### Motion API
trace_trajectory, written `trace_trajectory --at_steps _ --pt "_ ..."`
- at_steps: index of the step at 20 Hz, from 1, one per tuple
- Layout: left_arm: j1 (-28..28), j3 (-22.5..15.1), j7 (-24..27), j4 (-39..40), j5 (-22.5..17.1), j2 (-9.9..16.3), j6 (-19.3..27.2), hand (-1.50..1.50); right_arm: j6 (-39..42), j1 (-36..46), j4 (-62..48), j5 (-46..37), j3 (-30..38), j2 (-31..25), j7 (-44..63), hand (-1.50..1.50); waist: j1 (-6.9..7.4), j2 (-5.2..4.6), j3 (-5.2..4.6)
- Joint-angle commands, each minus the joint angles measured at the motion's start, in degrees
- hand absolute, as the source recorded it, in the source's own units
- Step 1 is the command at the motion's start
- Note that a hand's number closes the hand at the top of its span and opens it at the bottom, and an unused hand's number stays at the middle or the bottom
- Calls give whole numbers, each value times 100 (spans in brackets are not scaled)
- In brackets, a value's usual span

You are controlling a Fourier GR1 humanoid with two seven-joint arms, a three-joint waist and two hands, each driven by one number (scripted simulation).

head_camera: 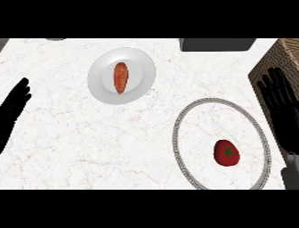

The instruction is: Pick the tomato from the placemat and place it in the basket

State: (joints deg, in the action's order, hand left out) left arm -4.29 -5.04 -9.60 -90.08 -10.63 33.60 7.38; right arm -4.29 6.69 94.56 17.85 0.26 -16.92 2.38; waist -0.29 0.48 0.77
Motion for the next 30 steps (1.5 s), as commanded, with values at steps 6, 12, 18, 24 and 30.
trace_trajectory --at_steps 6,12,18,24,30 --pt "-404 343 -13 539 -423 -435 11 0 2389 1513 -799 1651 844 -579 -1152 150 187 -152 -57" --pt "-401 194 -98 711 -562 -728 -76 0 2060 971 671 -1917 -1464 -476 -2466 -150 68 -61 -82" --pt "-837 348 -361 1131 -537 -794 -166 0 1056 824 1797 -2682 -2047 196 -461 -150 -28 -38 -85" --pt "-601 311 -155 1085 -415 -837 -84 0 2001 1279 2457 -2941 -1829 -1034 1743 -150 -103 2 -107" --pt "-687 306 -363 957 -464 -822 -125 0 2801 2376 2278 -3379 -1214 -2024 3427 -150 -20 -3 -105"
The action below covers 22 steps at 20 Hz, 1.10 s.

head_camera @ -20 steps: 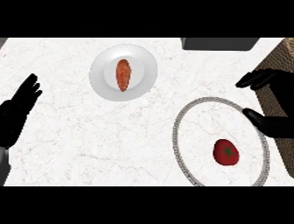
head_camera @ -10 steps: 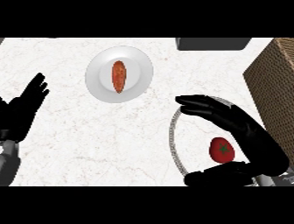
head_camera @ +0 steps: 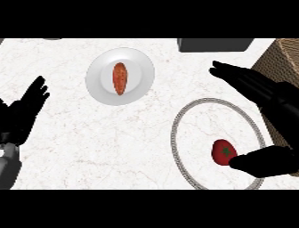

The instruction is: Pick the tomato from the placemat and place it in the basket

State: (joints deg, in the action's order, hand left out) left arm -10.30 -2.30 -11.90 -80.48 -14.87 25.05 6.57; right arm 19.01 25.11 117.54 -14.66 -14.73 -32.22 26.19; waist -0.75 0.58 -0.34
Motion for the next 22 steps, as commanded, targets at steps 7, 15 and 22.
trace_trajectory --at_steps 7,15,22 --pt "3 76 187 95 70 -86 -74 0 2265 1071 -234 2288 878 -1096 2190 -150 -3 -30 20" --pt "-87 148 5 159 191 -121 -147 0 2795 656 -556 4202 1911 -1805 2113 -150 12 -41 33" --pt "358 178 179 -252 308 -319 -114 0 2816 -927 193 3896 3239 -1356 1159 -150 23 -33 40"
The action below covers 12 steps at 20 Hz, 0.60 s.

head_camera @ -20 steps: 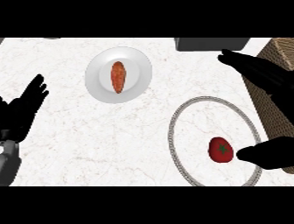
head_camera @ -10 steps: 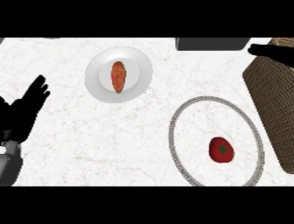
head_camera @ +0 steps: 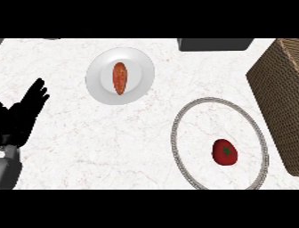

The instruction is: Pick the tomato from the placemat and place it in the basket

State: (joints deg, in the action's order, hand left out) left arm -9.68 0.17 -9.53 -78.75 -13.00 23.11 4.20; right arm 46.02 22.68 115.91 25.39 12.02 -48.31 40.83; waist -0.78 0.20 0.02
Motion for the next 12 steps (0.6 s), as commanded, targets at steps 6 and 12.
trace_trajectory --at_steps 6,12 --pt "-366 153 -64 268 209 -108 -158 0 511 -1142 173 -1763 388 1337 -1430 -150 79 -30 2" --pt "-245 72 49 212 357 -349 -52 0 17 -2014 515 -3717 -87 2475 -2918 -150 78 -33 7"
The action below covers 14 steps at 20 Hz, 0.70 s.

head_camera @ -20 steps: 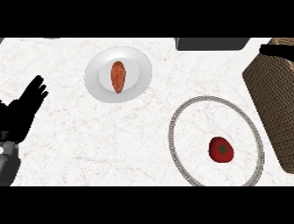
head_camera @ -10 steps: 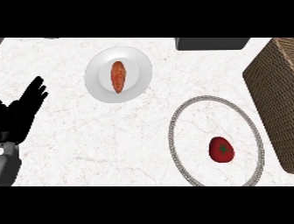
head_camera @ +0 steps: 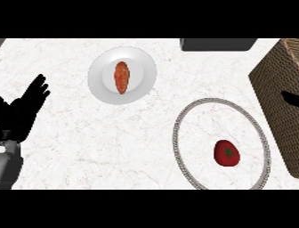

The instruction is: Pick the tomato from the placemat and place it in the basket

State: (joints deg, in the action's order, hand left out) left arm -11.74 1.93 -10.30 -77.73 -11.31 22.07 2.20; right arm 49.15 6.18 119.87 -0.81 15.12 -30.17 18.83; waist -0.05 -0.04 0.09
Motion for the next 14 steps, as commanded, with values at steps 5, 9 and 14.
trace_trajectory --at_steps 5,9,14 --pt "102 87 -266 -283 10 -22 -56 0 -1330 -522 -669 -2200 -1179 1283 -1635 -150 43 -1 -1" --pt "294 -85 -529 -730 224 -290 120 0 -1617 -145 -1647 -2675 -1342 1268 -2013 -150 56 5 -4" --pt "67 350 -307 -226 143 -76 -256 0 -1717 -261 -1883 -3201 -1775 1296 -2082 -150 15 4 -8"
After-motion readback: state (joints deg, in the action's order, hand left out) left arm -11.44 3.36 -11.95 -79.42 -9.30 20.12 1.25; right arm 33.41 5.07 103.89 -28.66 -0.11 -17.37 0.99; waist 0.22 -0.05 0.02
